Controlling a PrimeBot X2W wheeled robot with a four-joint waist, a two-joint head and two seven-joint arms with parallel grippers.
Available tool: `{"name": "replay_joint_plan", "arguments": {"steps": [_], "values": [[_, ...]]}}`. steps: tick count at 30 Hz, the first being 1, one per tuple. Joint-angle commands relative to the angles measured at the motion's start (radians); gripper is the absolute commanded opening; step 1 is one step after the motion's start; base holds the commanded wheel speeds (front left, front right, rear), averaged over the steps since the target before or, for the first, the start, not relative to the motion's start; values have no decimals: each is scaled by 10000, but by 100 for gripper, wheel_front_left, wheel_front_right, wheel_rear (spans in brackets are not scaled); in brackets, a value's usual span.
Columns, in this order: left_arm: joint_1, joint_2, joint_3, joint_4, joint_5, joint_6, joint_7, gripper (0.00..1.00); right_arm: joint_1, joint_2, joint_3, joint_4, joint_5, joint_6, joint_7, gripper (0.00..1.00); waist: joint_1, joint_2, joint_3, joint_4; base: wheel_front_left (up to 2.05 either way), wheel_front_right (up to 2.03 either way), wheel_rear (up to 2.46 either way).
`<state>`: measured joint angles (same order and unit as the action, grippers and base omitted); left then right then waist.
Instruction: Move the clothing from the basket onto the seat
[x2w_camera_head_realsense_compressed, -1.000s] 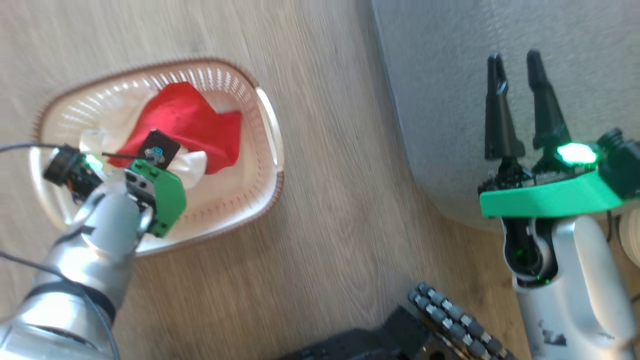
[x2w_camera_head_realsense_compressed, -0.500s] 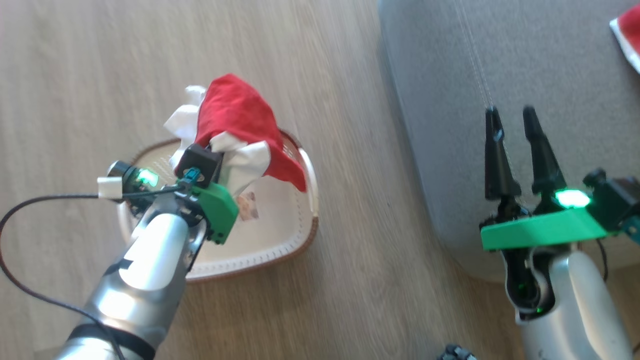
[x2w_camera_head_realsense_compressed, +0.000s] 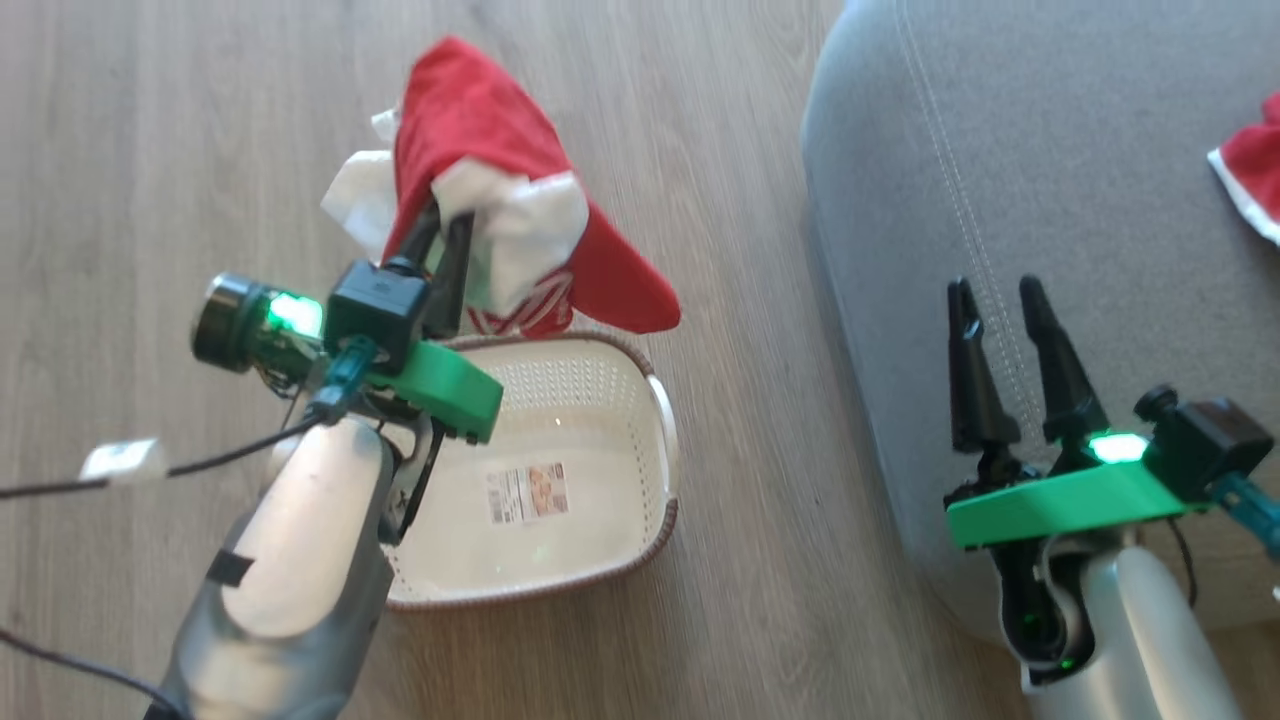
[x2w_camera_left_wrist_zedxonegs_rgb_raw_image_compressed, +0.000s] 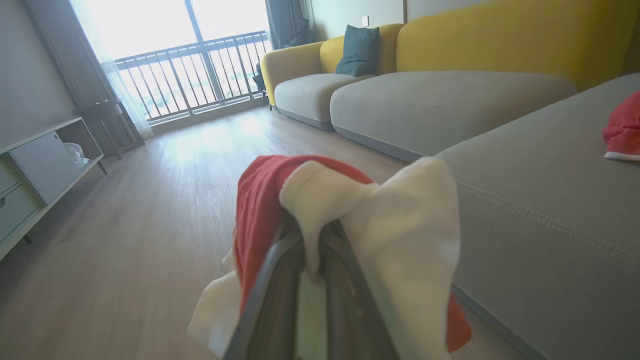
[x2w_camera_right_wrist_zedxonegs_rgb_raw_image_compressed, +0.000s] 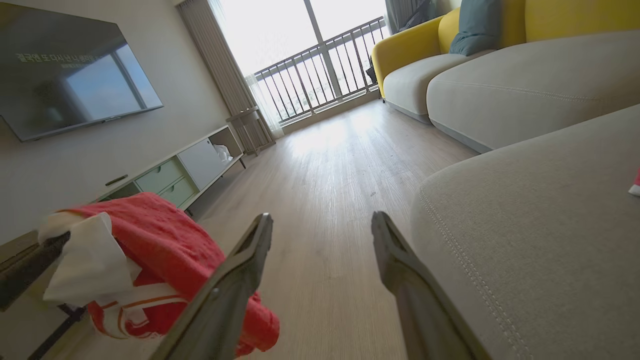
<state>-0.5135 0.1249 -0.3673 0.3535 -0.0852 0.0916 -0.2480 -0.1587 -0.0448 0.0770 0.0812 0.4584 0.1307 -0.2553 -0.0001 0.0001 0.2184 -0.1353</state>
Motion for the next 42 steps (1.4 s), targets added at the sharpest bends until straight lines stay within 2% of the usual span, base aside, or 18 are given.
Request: {"name": "replay_joint_plan", "arguments": {"steps": [1,8,16,22,28,42], "values": [[-175,99,464,-632,76,53,-137,0,-5,-55,278,-275,-45,0,-65,100,1,-1,-250,101,0,0,0],[395,-108,774,-2780,297,-75,-137,0,282,-55,393,-113,-26,0,-65,100,1,-1,-898,201,0,0,0],[1578,-273,661,-4553,457,-446,-137,0,722,-55,526,-23,-83,0,-65,100,1,-1,-1711,265,0,0,0],[2180,-393,74,-4909,576,-748,-137,0,944,-54,425,-68,-46,0,-65,100,1,-1,-1841,368,0,0,0],[2529,-478,-325,-4789,625,-865,-137,0,954,-54,394,-102,-67,0,-65,100,1,-1,-1825,417,0,0,0],[2474,-558,-296,-5017,634,-966,-137,0,881,-54,357,-105,11,0,-65,100,1,-1,-1723,386,0,0,0]]}}
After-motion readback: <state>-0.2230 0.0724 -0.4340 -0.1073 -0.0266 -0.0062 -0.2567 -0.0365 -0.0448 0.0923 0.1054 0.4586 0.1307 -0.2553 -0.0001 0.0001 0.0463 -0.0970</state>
